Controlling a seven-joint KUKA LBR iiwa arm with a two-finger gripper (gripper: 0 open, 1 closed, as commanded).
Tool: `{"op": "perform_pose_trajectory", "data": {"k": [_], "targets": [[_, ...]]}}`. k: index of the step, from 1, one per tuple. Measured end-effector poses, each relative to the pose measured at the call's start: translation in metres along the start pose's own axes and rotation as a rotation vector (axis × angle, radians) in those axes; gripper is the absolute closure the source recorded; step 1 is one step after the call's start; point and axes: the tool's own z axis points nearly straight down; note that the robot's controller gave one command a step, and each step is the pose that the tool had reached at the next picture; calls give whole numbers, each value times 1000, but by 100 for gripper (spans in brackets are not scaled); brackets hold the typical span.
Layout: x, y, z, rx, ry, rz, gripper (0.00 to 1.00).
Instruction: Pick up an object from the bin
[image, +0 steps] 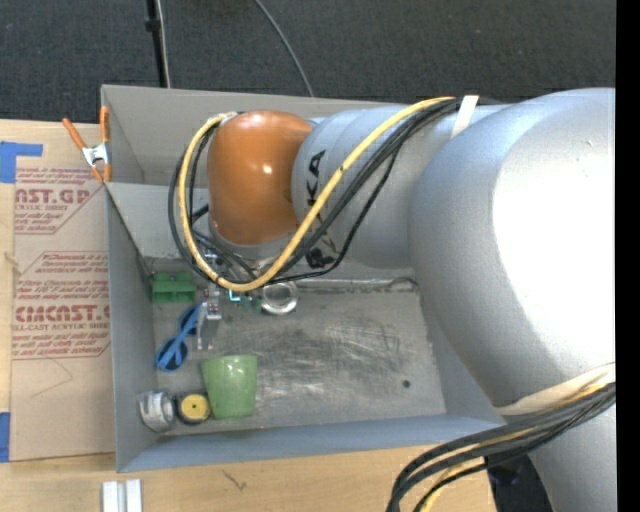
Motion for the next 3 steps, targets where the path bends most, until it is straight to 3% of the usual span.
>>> {"op": "perform_pose_trajectory", "data": {"k": [1, 2, 3], "targets": [[10, 25, 57, 0, -11, -431, 0], [22, 9, 27, 1, -9, -488, 0], [3, 30, 28, 0, -11, -635, 0]]}}
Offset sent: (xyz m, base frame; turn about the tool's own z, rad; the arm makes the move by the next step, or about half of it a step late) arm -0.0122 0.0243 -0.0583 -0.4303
